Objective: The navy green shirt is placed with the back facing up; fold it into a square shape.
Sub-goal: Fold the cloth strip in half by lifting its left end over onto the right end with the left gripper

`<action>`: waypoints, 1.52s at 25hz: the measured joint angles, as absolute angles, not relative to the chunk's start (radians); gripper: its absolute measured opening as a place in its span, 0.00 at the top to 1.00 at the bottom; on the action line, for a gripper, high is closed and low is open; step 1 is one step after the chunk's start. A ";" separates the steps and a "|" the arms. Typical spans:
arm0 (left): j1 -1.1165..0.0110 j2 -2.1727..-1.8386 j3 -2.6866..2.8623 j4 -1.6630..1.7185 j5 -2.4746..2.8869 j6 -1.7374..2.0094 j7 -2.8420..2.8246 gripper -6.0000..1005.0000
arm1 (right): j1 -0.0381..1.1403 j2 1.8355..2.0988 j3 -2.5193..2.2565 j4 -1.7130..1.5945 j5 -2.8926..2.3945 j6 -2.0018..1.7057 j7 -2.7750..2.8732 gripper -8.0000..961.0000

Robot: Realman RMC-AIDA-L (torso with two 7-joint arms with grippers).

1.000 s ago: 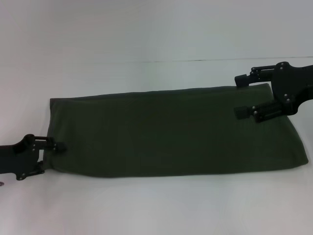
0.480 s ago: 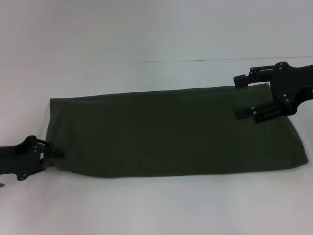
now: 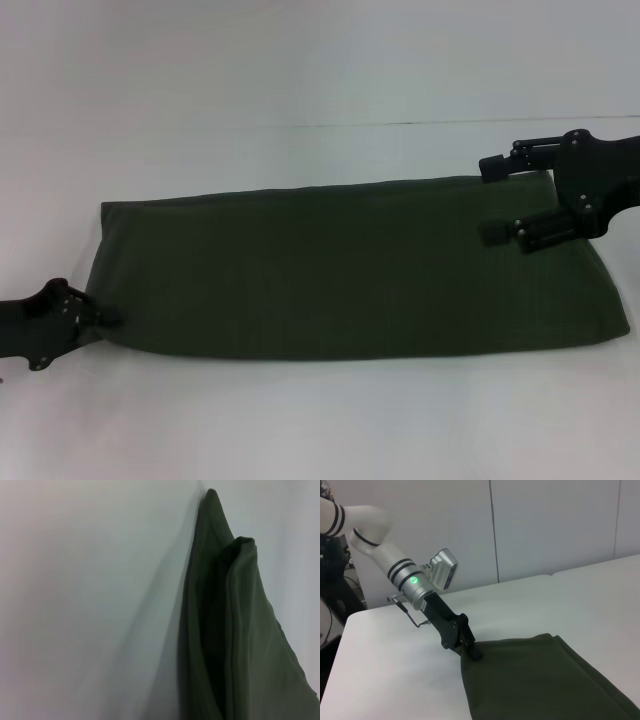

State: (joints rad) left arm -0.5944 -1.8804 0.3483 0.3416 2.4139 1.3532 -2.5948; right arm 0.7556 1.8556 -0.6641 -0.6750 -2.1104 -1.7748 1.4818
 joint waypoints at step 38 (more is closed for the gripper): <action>-0.616 -1.797 0.363 0.706 2.419 1.682 -2.422 0.96 | 0.570 1.840 -0.425 -0.670 -2.107 -1.683 1.602 0.03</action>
